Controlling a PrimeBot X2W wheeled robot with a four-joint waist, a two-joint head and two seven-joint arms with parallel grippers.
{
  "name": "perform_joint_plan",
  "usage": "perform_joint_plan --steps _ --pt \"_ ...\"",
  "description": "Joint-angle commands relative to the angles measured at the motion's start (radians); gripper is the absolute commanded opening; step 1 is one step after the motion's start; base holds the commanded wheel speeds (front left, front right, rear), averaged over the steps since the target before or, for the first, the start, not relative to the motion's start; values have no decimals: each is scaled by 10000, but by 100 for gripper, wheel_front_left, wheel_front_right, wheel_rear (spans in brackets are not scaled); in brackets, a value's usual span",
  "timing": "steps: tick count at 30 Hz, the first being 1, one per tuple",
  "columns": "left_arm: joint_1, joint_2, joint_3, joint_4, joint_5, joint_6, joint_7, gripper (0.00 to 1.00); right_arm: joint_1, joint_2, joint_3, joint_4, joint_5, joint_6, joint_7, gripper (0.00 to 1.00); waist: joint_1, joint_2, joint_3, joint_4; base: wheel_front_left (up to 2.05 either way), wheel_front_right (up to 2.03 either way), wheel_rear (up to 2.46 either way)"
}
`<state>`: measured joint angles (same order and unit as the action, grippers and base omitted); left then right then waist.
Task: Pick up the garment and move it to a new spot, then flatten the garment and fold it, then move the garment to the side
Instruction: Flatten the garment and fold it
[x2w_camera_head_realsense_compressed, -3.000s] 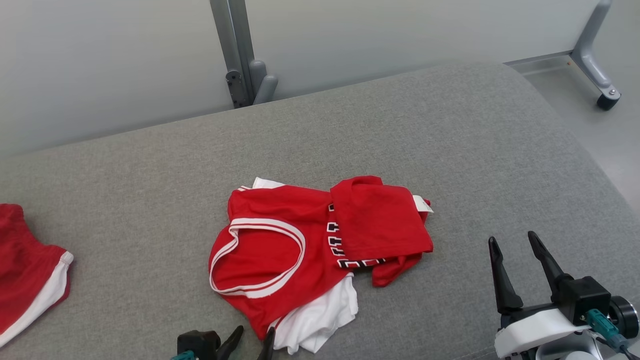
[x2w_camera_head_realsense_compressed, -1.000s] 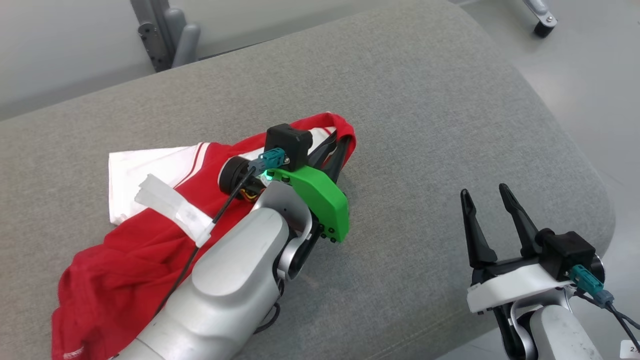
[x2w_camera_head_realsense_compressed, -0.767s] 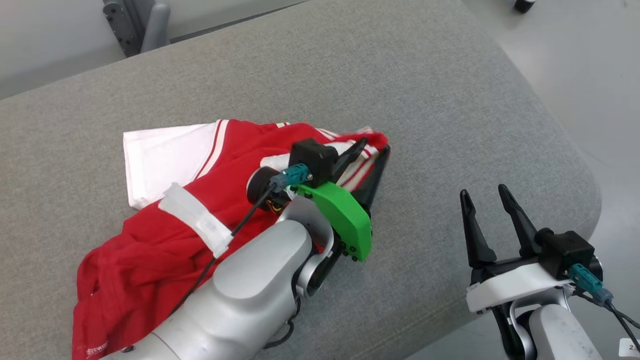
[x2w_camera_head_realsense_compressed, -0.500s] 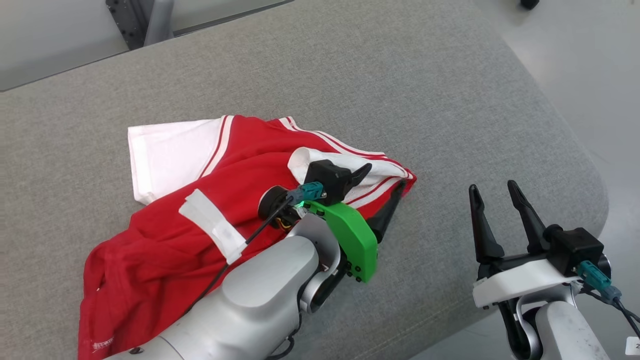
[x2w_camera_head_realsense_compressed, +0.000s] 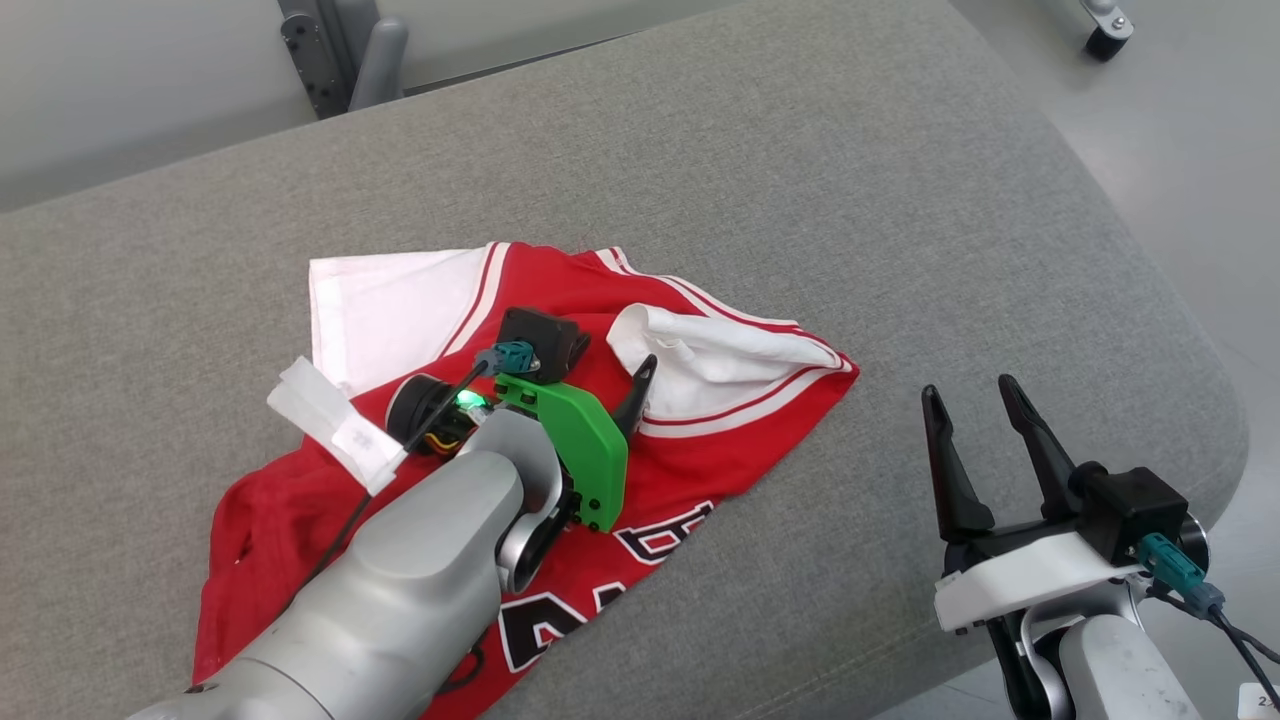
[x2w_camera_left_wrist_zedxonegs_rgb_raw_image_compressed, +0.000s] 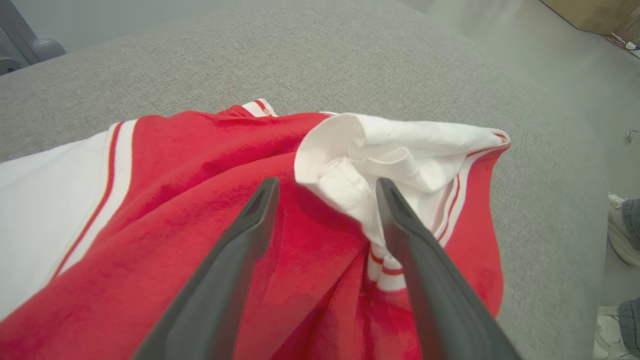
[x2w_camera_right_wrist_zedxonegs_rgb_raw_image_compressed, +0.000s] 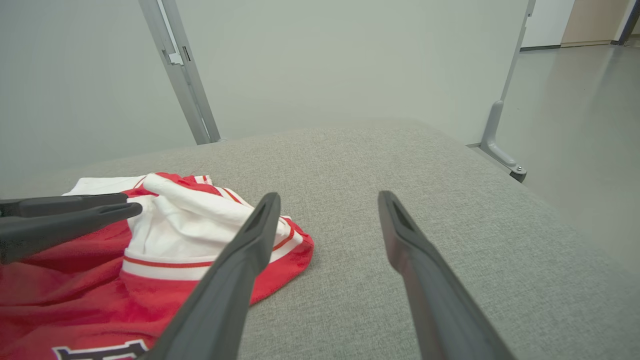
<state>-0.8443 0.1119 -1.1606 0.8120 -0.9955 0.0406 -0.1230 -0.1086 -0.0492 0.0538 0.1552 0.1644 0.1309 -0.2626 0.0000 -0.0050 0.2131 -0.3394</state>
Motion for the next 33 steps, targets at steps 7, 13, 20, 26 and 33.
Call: perform_joint_plan --steps 7,13,20,26,33 --pt "-193 -261 32 867 -302 -452 125 83 120 -25 -105 -16 -77 -3 -34 100 0 50 106 -304 0 0 0" --pt "-462 -465 -5 864 -176 -776 -408 0 176 -24 -224 34 66 -3 -34 100 0 50 98 -350 0 0 0" --pt "-278 -585 -504 -370 369 -957 -1145 0 226 -24 -320 11 106 -3 -34 100 0 50 -23 -239 0 0 0" --pt "608 -590 -1070 -1983 630 -770 -695 42 134 -25 -290 23 147 -3 -34 100 0 50 24 -201 0 0 0" --pt "1738 -597 -1194 -2509 1103 -914 48 100 28 -28 -266 33 205 -3 -34 100 0 50 187 -196 0 0 0"
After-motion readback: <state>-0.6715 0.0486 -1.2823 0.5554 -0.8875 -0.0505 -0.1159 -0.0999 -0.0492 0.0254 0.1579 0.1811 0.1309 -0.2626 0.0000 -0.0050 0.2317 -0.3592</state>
